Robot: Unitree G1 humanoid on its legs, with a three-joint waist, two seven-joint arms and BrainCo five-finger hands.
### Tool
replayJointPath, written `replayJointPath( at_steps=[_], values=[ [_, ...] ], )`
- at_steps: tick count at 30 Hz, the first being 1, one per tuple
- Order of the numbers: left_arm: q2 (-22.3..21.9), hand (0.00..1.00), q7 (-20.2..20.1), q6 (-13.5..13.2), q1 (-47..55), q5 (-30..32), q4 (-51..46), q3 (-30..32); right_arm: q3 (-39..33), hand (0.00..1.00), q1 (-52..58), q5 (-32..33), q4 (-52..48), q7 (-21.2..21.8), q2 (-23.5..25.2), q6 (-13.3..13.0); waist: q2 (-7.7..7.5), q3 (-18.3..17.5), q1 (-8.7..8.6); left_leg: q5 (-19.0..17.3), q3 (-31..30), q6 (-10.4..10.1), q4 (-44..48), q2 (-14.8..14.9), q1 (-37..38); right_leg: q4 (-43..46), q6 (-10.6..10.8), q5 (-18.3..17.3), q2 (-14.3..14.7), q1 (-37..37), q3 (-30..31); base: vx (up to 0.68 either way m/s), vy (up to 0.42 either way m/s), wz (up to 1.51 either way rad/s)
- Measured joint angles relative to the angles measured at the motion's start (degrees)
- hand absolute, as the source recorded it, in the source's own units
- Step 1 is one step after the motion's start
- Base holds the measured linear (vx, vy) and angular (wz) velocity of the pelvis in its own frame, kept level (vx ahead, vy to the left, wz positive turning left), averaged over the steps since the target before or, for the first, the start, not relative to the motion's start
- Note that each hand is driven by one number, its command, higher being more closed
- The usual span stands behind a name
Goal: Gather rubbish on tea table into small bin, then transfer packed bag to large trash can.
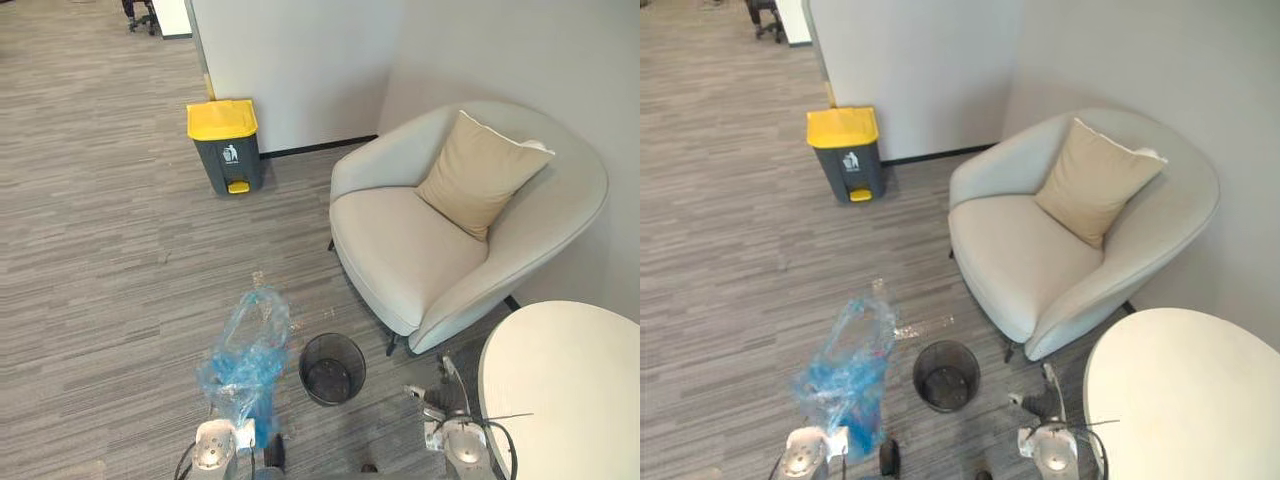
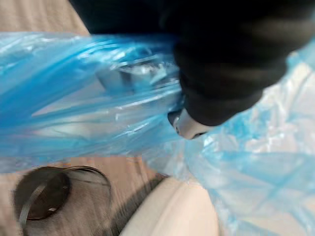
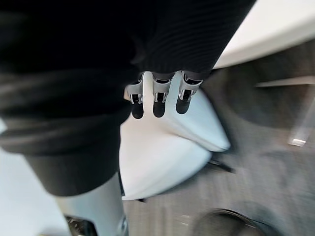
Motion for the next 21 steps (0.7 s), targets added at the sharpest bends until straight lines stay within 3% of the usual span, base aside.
replayJointPath(
  at_steps=[10, 21],
  values=[
    [-0.02, 1.00, -0.12, 1.36, -2.02, -0.91, 13.05, 1.79, -2.11, 0.00, -4.26, 4.51, 10.48, 0.08, 0.21, 1.92, -0.55, 1.27, 0.38, -0.99, 0.13, 0.05, 0.01, -0.99, 2.23, 0.78, 0.20, -0.75, -0.97, 2.12, -0.06, 0.08, -0.007, 0.01],
    [-0.03, 1.00, -0.14, 1.37, -5.35, -0.90, 17.83, 1.87, -2.10, 0.00, -6.90, 4.65, 14.35, -0.23, 0.10, 2.24, -0.05, 4.18, 0.31, -1.26, -2.15, -0.21, 0.04, -1.20, 2.66, 1.14, -0.28, -2.23, -0.95, 3.74, -2.71, 0.03, -0.016, 0.11]
  ],
)
